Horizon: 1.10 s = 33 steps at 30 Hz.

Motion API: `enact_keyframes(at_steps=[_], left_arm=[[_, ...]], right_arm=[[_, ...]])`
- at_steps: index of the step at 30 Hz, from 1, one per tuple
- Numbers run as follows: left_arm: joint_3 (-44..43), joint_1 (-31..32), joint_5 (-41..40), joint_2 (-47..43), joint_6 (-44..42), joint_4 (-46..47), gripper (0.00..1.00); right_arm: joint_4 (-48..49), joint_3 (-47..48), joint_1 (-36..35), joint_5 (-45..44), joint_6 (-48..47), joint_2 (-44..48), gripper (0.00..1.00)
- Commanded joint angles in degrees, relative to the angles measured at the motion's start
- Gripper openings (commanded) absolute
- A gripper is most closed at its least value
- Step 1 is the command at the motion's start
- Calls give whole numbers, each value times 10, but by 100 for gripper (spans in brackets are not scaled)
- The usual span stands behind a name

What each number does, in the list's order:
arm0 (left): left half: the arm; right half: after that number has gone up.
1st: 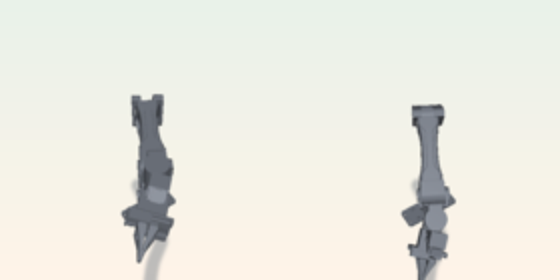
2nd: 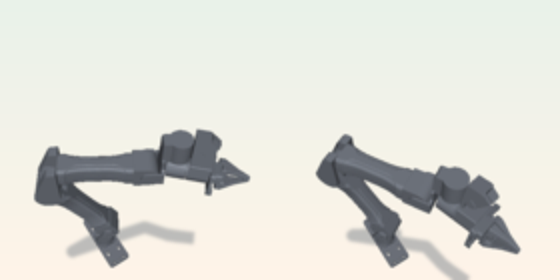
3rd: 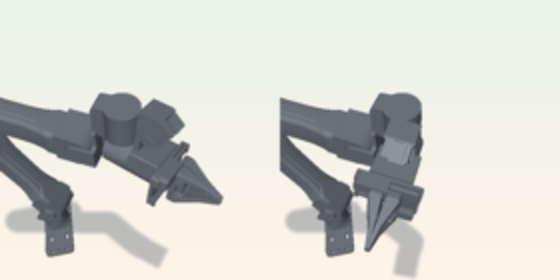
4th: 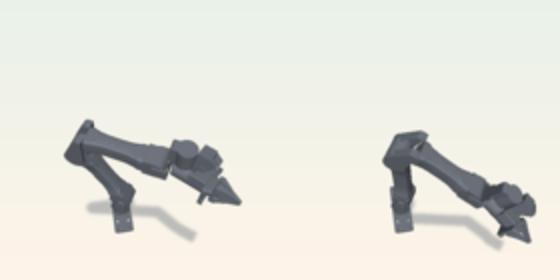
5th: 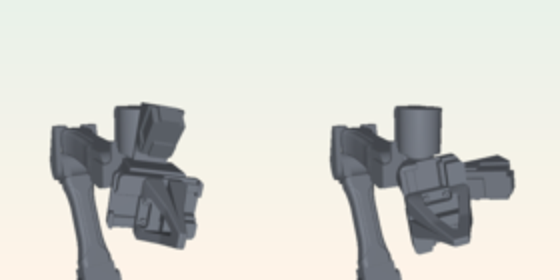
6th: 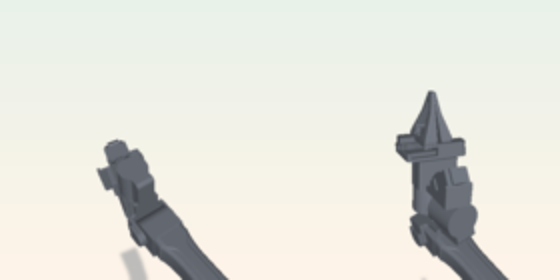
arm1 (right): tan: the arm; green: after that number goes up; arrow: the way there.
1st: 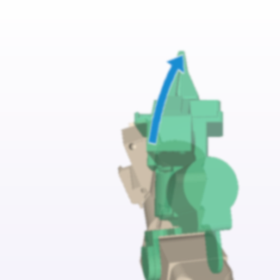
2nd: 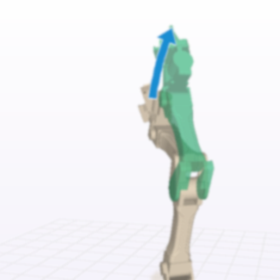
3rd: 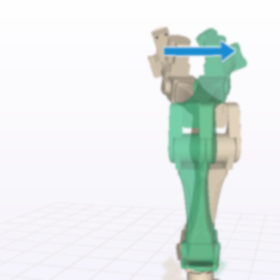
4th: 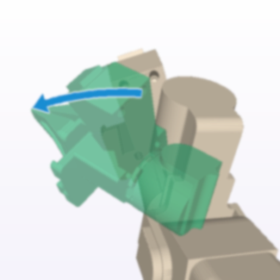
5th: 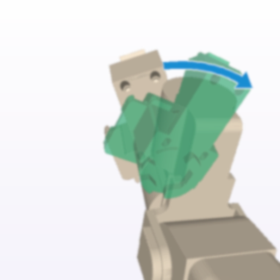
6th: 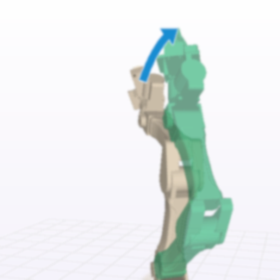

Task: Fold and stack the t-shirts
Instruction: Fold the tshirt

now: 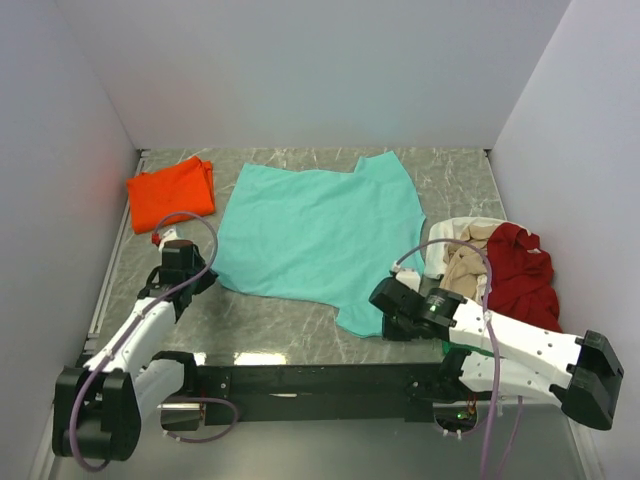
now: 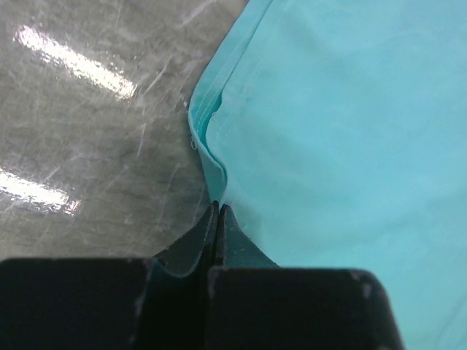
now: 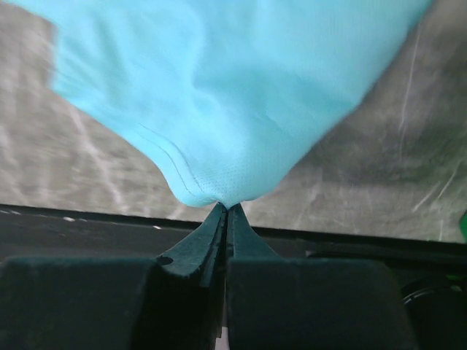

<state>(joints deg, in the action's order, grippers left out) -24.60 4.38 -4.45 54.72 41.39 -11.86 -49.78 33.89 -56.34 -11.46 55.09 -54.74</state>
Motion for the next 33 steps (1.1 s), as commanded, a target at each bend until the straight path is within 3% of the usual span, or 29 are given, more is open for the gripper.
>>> enact_keyframes(at_steps=[1,10,24,33], left_arm=[[-20,2,19,31,-11,17,1],[-75,1,52,100,-27,33,0],[-174,-13,99,232,-38,63,1],[-247,-17,95,271,-59,37,0]], right_arm=[[-1,60,18,-62,-31,-18,0],[96,116,153,-40,-143,-93,0],[137,264,278,-30,-241,-245,0],[143,347,325,-18,-279,-326,0]])
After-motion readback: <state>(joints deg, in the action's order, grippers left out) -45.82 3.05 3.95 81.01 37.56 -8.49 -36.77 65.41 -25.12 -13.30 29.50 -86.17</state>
